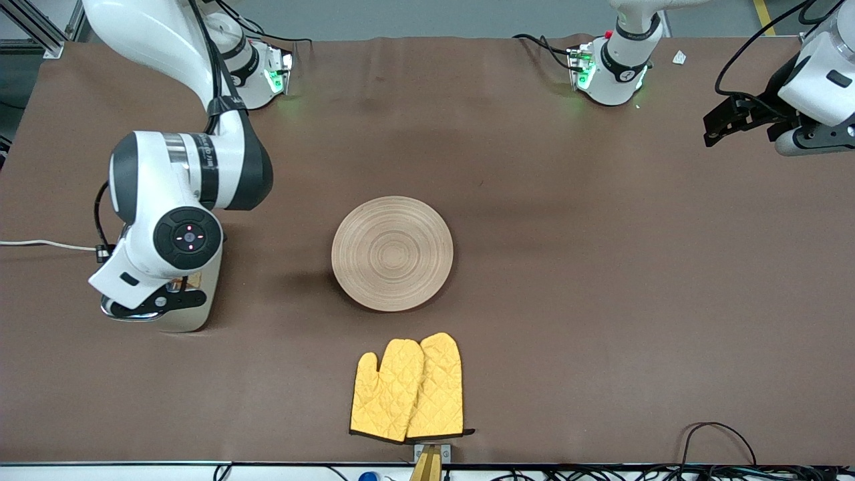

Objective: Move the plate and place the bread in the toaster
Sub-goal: 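Lower the bread slice into the toaster slot with the right gripper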

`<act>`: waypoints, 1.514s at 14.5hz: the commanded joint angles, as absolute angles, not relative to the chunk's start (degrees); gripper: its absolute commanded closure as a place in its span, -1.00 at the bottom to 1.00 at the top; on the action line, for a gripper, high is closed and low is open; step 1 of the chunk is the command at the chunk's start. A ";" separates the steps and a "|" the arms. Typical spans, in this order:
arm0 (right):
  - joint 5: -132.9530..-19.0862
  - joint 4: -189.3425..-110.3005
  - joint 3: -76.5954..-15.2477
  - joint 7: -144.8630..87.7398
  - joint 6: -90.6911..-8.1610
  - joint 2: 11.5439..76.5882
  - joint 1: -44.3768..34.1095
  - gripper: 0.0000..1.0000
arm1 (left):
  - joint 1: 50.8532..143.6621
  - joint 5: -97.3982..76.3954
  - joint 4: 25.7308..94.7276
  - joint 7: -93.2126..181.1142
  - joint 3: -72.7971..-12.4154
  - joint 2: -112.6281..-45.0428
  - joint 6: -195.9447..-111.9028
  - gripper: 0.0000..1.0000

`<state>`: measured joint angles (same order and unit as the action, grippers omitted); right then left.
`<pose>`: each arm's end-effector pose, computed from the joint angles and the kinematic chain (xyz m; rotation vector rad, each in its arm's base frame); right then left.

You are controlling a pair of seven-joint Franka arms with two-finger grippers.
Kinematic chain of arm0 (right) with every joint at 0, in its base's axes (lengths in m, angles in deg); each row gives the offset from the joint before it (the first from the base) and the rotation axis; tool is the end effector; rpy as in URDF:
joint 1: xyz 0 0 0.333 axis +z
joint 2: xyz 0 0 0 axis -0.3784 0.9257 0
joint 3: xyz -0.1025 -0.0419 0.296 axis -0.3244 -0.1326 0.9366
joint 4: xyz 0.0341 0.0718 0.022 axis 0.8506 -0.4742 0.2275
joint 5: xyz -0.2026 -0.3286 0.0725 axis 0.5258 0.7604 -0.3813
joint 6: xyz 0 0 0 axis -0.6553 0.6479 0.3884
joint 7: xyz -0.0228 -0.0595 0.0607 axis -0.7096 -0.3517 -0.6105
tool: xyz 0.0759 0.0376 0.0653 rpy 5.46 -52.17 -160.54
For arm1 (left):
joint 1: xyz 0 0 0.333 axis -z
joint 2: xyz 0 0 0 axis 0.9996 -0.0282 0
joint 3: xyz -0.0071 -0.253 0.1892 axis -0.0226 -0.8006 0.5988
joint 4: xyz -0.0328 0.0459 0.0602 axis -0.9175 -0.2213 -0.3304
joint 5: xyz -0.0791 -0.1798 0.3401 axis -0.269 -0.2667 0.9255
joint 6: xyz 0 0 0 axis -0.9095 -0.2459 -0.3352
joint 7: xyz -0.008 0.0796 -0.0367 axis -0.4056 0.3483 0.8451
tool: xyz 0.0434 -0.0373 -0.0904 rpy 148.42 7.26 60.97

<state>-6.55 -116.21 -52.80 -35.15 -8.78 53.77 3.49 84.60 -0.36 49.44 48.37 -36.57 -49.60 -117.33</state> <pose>0.6629 0.1290 0.4781 2.3716 0.2104 -0.3595 0.5113 -0.0774 0.6537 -3.0913 -0.0717 0.1220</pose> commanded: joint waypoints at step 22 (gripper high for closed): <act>-8.76 -123.57 -54.27 -38.95 -10.97 53.47 -1.40 0.99 | 84.78 -0.19 49.46 49.89 -36.76 -49.35 -116.83 -1.00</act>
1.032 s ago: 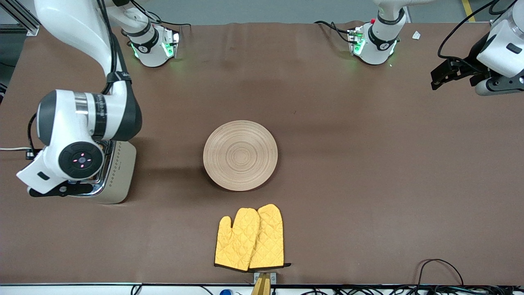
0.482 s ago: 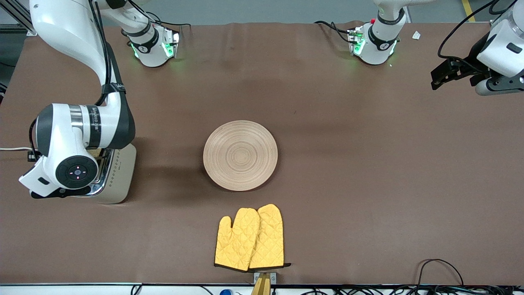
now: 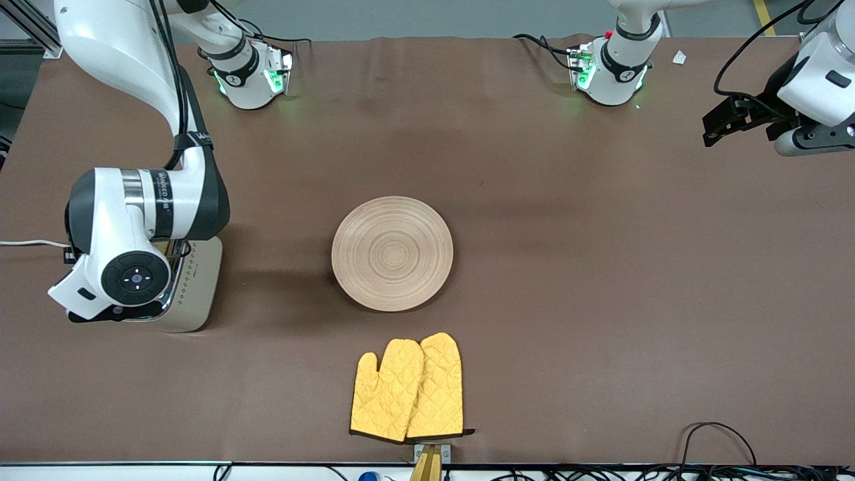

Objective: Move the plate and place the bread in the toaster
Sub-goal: 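Lower the bread slice into the toaster slot with the right gripper, then open the right gripper and lift it off the toaster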

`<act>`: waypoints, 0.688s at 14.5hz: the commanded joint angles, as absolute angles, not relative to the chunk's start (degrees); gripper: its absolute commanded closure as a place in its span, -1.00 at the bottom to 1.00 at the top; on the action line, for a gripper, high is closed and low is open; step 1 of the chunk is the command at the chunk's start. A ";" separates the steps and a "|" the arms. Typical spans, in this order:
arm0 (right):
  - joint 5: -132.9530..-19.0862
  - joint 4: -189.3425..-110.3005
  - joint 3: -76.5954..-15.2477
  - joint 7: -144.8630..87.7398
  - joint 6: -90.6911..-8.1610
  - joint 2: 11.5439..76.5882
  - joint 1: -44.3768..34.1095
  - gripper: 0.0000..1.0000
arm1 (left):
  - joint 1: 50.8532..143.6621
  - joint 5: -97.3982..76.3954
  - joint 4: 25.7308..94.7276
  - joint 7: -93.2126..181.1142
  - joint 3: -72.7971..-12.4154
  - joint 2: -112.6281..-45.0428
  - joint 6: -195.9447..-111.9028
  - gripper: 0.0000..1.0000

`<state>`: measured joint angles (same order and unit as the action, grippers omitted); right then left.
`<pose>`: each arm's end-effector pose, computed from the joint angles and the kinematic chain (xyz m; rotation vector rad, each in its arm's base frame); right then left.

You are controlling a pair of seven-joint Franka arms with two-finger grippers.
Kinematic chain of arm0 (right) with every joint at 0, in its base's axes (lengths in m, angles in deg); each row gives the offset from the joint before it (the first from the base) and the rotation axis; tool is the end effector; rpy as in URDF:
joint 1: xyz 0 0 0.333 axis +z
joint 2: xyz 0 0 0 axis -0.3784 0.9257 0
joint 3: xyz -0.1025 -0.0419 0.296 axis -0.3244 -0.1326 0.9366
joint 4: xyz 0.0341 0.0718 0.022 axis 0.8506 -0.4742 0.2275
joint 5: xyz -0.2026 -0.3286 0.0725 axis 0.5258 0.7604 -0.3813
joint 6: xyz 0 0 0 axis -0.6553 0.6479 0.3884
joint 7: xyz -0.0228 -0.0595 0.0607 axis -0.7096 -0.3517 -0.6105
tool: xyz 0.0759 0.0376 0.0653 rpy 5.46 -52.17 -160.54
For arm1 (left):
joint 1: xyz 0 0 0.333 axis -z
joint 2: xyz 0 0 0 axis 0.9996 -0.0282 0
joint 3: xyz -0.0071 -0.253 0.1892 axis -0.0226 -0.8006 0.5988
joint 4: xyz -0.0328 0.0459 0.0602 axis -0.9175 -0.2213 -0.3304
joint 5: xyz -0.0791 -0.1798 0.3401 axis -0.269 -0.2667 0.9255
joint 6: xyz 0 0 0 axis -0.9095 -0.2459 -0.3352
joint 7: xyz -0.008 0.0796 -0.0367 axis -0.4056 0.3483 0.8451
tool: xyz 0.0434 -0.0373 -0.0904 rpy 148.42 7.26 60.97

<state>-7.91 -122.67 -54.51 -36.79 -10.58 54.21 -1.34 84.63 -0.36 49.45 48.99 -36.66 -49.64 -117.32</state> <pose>0.6653 0.0541 0.4268 2.3622 0.0882 -0.5058 0.5113 -0.0784 0.6532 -3.0902 -0.0851 0.1231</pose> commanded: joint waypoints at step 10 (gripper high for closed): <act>-14.54 -123.05 -54.18 -41.51 -16.59 53.83 -3.60 -1.00 | 84.78 -0.10 49.46 49.89 -36.76 -49.52 -116.83 -1.00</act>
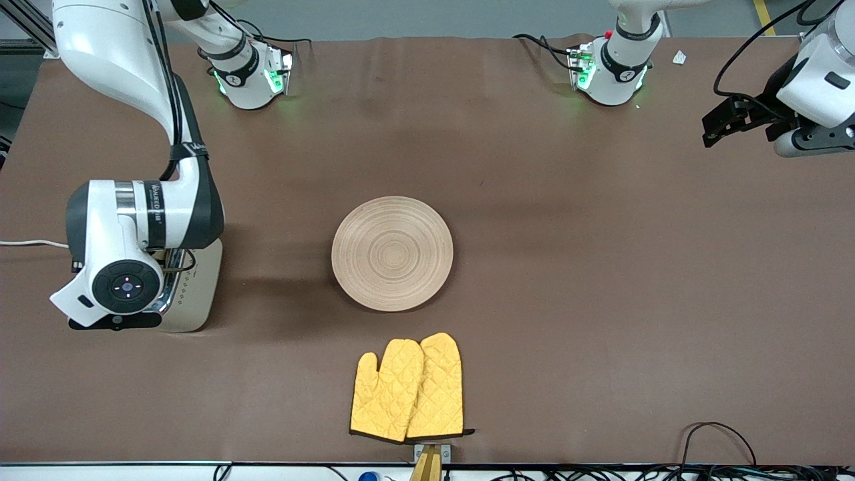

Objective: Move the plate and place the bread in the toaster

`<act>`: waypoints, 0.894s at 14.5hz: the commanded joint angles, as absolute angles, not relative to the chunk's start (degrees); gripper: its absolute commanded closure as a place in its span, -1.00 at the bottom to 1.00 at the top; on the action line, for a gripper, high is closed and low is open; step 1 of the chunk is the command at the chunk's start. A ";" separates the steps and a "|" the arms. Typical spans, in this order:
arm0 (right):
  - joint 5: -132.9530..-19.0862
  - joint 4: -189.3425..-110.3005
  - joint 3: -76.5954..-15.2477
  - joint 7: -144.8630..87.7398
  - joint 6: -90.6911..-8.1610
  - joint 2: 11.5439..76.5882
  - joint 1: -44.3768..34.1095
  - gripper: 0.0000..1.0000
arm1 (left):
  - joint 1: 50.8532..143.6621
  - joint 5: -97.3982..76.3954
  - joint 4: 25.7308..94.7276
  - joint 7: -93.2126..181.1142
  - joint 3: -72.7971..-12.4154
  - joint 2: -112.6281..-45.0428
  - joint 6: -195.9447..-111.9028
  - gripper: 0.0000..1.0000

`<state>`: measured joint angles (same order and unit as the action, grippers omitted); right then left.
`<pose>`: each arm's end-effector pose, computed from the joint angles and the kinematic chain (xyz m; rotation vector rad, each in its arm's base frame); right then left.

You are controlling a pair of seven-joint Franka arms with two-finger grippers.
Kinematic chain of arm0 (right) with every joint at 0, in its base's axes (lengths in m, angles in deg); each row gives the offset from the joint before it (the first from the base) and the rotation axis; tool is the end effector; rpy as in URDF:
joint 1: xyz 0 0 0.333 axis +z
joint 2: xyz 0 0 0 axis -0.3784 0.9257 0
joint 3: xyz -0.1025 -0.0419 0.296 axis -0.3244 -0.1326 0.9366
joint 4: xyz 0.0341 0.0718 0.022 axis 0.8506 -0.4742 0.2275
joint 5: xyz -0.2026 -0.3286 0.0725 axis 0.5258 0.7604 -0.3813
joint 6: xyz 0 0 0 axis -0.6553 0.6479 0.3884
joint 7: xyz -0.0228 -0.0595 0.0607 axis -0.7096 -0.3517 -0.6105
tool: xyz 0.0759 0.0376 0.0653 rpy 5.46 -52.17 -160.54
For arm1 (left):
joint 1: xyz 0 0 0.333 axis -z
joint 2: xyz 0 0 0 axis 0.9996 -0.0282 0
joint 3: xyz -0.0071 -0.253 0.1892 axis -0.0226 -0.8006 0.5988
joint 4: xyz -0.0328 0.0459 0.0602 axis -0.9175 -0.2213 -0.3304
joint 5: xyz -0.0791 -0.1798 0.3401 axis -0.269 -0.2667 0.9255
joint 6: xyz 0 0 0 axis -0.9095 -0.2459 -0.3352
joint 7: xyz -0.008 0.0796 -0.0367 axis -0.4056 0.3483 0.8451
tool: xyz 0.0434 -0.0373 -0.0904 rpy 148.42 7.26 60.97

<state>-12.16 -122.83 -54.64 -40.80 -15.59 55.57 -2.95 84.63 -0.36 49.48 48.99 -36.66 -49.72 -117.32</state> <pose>0.6771 0.0462 0.4069 2.4452 0.0104 -0.4368 0.5118 -0.0784 0.6523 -3.0901 -0.0851 0.1261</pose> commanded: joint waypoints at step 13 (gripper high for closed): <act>-37.59 -131.55 -54.36 -32.10 -18.79 29.32 -14.32 -1.00 | 84.69 -0.10 49.37 48.93 -36.76 -49.26 -116.74 -1.00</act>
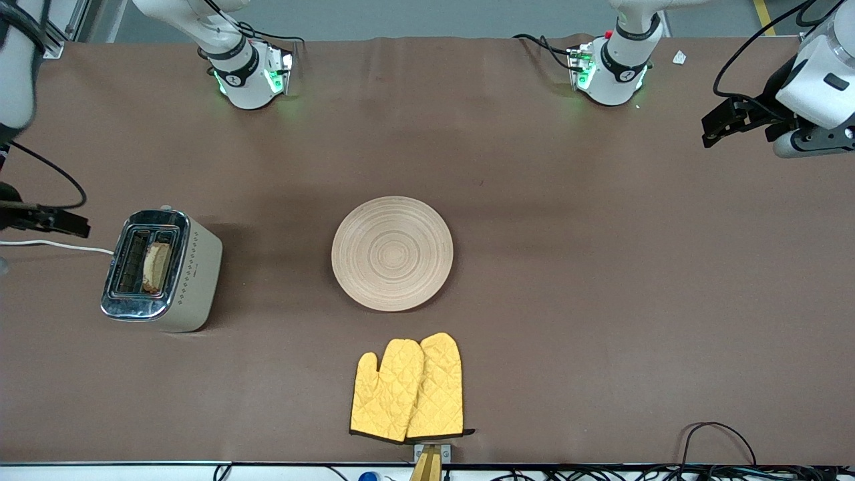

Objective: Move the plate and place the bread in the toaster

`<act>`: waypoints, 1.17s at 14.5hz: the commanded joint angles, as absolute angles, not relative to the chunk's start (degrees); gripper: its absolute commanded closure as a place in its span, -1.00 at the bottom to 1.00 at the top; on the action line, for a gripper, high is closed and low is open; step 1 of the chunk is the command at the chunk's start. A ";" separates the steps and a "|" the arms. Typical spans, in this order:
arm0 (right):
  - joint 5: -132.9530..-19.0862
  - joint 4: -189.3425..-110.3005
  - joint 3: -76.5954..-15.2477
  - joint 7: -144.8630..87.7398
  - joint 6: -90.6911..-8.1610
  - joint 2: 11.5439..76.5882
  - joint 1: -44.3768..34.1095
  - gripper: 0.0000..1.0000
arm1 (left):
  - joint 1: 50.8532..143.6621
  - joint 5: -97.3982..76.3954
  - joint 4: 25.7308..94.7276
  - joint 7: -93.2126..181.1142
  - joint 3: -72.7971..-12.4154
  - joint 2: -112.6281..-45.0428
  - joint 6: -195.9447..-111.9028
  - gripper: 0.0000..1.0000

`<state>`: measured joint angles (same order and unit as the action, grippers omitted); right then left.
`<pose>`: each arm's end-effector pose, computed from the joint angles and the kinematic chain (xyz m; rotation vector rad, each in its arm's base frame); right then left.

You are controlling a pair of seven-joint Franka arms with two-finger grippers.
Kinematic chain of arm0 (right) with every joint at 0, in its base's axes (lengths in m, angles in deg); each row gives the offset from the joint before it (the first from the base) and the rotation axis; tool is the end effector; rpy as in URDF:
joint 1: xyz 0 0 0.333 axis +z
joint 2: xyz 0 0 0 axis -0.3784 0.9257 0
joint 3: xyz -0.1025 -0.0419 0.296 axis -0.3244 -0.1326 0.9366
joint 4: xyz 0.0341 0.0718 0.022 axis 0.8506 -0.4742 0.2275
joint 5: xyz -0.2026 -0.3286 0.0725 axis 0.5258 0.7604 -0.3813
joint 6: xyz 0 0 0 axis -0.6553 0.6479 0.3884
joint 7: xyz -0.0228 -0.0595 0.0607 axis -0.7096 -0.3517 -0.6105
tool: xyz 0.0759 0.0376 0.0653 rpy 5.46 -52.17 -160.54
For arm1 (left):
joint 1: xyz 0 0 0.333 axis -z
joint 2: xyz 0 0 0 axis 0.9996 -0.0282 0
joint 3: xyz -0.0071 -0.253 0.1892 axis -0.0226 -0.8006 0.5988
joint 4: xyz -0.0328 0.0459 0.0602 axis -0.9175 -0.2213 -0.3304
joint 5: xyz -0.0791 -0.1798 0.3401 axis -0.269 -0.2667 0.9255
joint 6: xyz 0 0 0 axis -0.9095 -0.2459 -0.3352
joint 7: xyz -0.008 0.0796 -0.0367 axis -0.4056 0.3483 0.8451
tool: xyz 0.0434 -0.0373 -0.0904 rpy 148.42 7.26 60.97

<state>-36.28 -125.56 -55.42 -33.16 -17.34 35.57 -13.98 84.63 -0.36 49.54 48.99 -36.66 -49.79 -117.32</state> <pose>0.6164 -0.0553 0.5916 3.0229 -0.1625 -0.1630 0.5122 -0.0784 0.6512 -3.0898 -0.0850 0.1295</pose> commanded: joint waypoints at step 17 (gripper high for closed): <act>-38.29 -142.03 -54.09 -41.68 -23.54 15.15 -12.83 -1.00 | 84.43 -0.28 47.26 48.66 -36.67 -50.31 -116.74 -1.00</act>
